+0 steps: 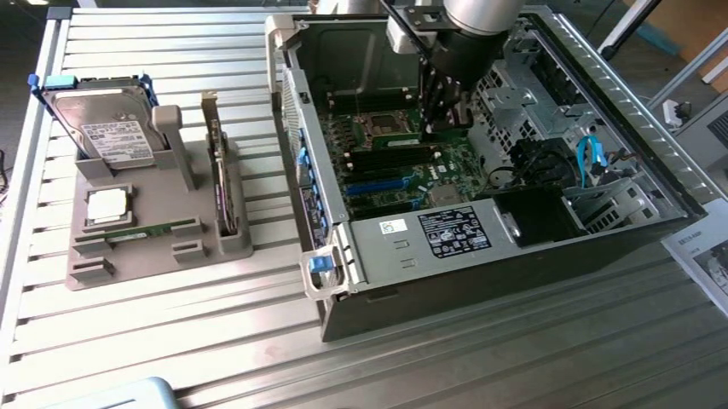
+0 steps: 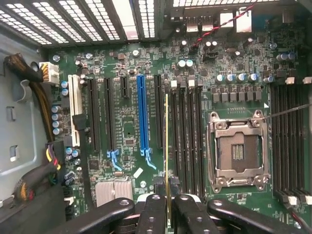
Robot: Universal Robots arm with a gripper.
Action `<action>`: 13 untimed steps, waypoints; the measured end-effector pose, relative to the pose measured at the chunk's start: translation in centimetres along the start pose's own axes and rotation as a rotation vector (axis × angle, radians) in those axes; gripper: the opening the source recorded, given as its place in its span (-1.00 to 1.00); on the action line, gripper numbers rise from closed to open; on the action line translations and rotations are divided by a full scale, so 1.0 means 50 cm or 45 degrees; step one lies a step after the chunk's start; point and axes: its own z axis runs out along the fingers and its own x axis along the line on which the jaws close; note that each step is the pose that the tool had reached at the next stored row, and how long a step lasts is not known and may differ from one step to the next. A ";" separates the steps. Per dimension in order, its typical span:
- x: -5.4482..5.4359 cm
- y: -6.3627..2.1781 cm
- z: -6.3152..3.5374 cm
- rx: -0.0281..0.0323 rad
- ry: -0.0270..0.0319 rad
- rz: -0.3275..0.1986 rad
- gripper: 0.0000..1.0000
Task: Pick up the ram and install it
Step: 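Insert the ram into the slot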
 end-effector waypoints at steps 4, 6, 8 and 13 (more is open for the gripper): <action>-0.001 0.003 0.008 0.0000 0.0001 0.000 -0.73; -0.003 0.008 0.015 0.0000 0.0000 0.000 -0.73; -0.004 0.011 0.020 0.0000 0.0000 0.000 -0.73; -0.007 0.023 0.032 0.0000 0.0001 0.000 -0.73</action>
